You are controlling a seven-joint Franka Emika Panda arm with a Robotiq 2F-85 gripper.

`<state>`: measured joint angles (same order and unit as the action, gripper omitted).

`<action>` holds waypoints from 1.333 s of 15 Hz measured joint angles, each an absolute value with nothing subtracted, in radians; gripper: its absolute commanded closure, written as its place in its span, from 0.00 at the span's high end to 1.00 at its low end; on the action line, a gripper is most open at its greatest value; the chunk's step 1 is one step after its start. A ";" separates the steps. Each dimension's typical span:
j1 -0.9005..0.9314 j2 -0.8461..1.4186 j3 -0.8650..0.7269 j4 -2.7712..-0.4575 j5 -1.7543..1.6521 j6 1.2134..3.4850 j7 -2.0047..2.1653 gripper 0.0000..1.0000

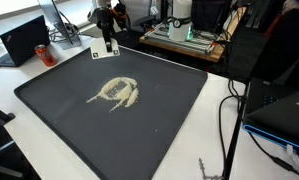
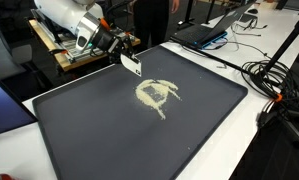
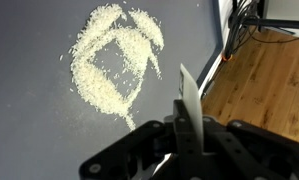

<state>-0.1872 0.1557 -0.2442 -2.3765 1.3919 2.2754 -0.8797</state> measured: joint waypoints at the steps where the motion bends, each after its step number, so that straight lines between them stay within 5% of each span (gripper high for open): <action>1: -0.180 0.144 -0.237 -2.377 1.364 2.304 -0.880 0.01; 20: -0.074 0.086 -0.104 -2.385 0.756 2.717 -0.847 0.01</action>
